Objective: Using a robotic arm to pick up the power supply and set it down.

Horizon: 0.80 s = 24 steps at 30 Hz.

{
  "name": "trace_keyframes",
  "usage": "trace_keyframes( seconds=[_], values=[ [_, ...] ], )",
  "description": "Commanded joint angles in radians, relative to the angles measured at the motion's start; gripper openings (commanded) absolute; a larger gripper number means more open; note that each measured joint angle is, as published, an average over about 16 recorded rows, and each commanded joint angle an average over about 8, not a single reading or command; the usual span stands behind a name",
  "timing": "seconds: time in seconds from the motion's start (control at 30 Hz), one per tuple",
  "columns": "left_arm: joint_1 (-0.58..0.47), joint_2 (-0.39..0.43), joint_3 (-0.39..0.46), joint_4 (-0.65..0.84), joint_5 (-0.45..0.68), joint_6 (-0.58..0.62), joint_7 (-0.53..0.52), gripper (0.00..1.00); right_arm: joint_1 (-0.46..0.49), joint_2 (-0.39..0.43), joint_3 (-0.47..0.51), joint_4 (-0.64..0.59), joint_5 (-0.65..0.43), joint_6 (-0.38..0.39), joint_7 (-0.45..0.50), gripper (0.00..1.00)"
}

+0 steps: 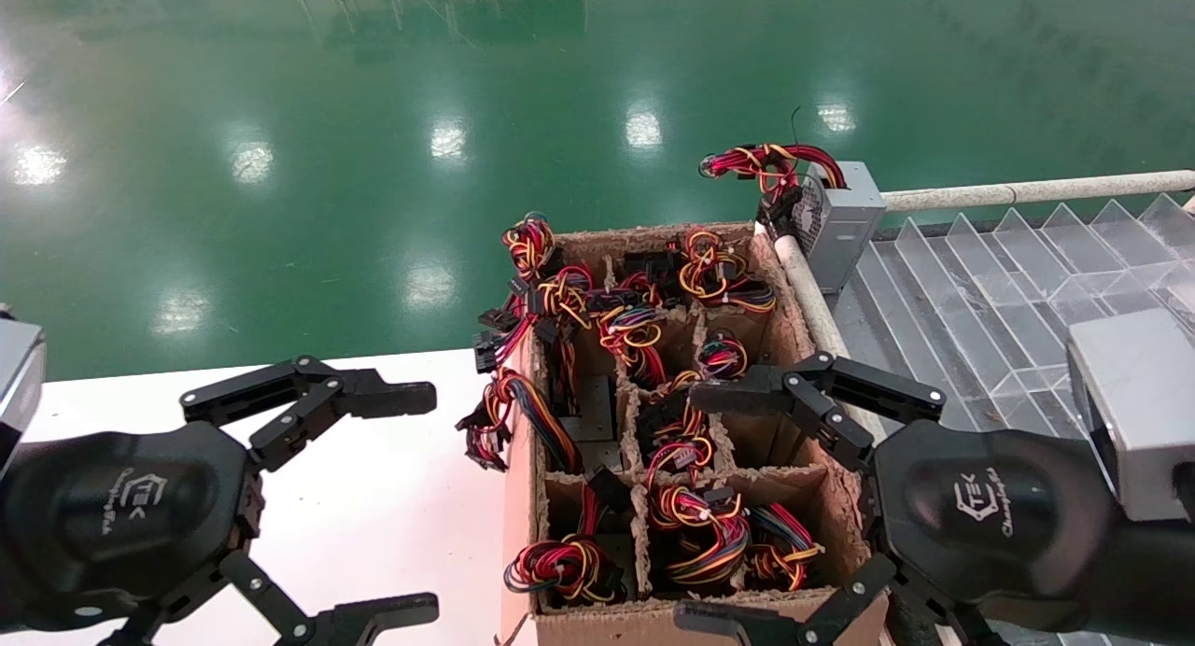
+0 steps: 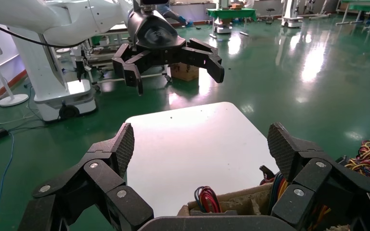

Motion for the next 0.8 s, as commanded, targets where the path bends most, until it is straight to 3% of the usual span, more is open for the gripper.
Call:
trace_keyframes(
  seconds=[0.03,0.8],
  values=[
    [0.0,0.0,0.0,0.0,0.0,0.0,0.0,1.0,0.001,-0.001,0.0,-0.001,-0.001,0.0,0.0,1.0],
    [0.0,0.0,0.0,0.0,0.0,0.0,0.0,1.0,0.004,-0.002,-0.002,-0.005,-0.004,0.002,-0.002,1.0]
  ],
)
